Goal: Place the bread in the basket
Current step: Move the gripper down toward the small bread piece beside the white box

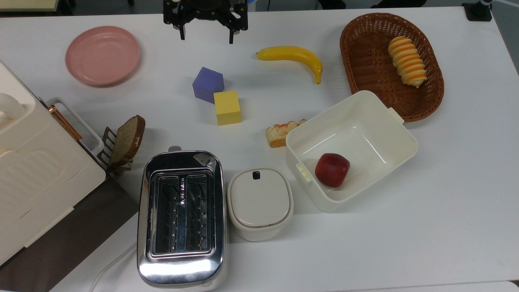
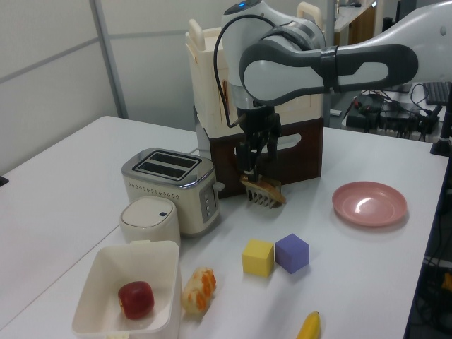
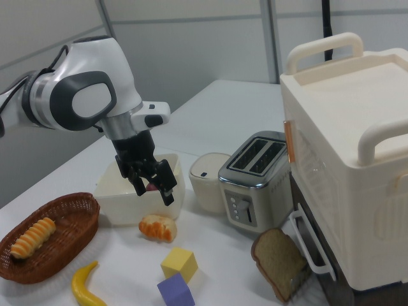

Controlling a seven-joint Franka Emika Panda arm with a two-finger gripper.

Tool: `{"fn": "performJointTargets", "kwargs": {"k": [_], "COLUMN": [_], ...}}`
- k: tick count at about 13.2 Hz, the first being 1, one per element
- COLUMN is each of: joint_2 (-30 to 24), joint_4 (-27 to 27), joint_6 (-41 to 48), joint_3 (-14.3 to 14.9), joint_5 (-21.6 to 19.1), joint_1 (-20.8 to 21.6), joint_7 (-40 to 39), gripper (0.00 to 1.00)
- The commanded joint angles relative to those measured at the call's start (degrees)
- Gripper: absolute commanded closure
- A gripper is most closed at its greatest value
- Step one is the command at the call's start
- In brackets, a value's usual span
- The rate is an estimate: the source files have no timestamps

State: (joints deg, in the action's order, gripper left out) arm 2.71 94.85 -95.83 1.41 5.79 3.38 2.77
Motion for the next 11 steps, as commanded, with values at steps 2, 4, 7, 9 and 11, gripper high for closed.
{"fn": "performJointTargets", "kwargs": {"k": [2, 4, 7, 9, 11], "joint_2": [0.37, 0.37, 0.45, 0.72, 1.07], "joint_4": [-0.81, -0.81, -0.55, -0.54, -0.37], "joint_6": [2.05, 2.05, 1.79, 1.78, 1.70], "joint_3": [1.49, 1.49, 1.49, 1.40, 1.22], "joint_5": [-1.49, -1.66, -1.75, -1.75, -1.75], "joint_1": [1.72, 1.55, 1.63, 1.72, 1.81], "joint_7": [0.57, 0.57, 0.40, -0.04, -0.21], "gripper": [0.00, 0.00, 0.00, 0.00, 0.00]}}
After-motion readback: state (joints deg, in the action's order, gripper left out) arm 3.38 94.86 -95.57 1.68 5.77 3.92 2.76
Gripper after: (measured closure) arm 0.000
